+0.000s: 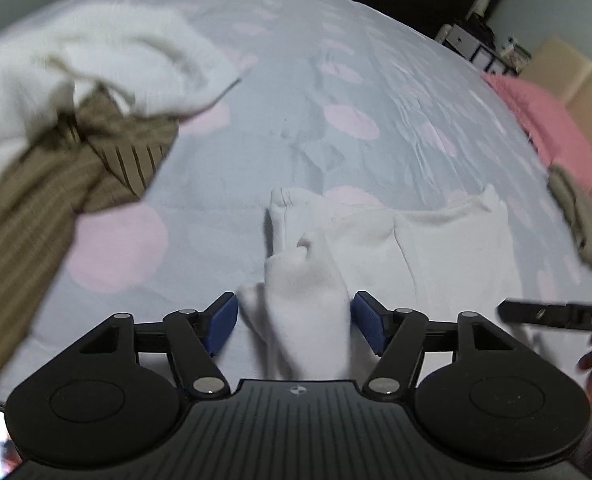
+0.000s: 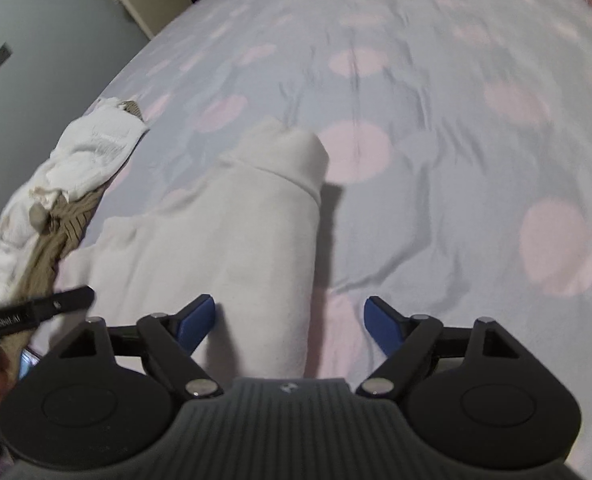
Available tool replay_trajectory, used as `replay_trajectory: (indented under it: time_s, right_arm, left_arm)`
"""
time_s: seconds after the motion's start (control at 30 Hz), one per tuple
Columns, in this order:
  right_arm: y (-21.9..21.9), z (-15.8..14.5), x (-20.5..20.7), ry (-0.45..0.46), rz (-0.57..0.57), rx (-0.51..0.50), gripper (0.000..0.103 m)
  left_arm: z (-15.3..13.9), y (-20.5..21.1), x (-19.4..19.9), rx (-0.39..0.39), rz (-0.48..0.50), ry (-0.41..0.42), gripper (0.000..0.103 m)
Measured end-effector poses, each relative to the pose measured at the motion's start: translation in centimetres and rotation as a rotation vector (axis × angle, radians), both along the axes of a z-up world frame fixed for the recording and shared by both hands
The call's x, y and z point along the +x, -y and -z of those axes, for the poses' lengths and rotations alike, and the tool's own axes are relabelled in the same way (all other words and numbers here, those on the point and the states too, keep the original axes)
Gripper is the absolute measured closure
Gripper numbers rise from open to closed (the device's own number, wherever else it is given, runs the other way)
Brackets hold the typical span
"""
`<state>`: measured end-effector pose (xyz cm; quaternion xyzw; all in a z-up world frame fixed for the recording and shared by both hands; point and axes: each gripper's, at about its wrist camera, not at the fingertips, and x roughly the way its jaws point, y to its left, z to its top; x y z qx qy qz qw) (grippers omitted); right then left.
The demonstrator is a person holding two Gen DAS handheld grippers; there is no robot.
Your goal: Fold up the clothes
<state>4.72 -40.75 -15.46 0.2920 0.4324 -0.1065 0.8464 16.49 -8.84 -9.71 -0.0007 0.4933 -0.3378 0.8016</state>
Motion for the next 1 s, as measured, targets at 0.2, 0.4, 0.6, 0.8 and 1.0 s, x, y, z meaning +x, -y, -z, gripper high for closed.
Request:
replay_trajectory:
  time_s: [0.2,0.4,0.6,0.8,1.0]
  right_arm:
    - [0.7,1.3,0.5,0.008,-0.041,0.076,0.0]
    - [1.1,1.8,0.9,0.003,-0.065,0.087,0.0]
    - [0.7,1.9,1.4,0.014,-0.077,0.058,0.0]
    - [-0.7,1.2,1.6,0.042,-0.133,-0.031,0.035]
    - [-0.5,0.5,1.4,0.114,-0.128,0.025,0.081]
  left_arm:
    - [1.4,0.8,0.8,-0.034,0.026,-0.016,0.026]
    - [1.8,1.9,0.9,-0.031,0.065,0.013,0.024]
    - [1.6,2.4,0.3,-0.027,0.119,0.053,0.04]
    - [1.5,2.3,-0.3,-0.046,0.16,0.071,0.055]
    - [1.1,1.9,-0.6,-0.074,0.169,0.067,0.073]
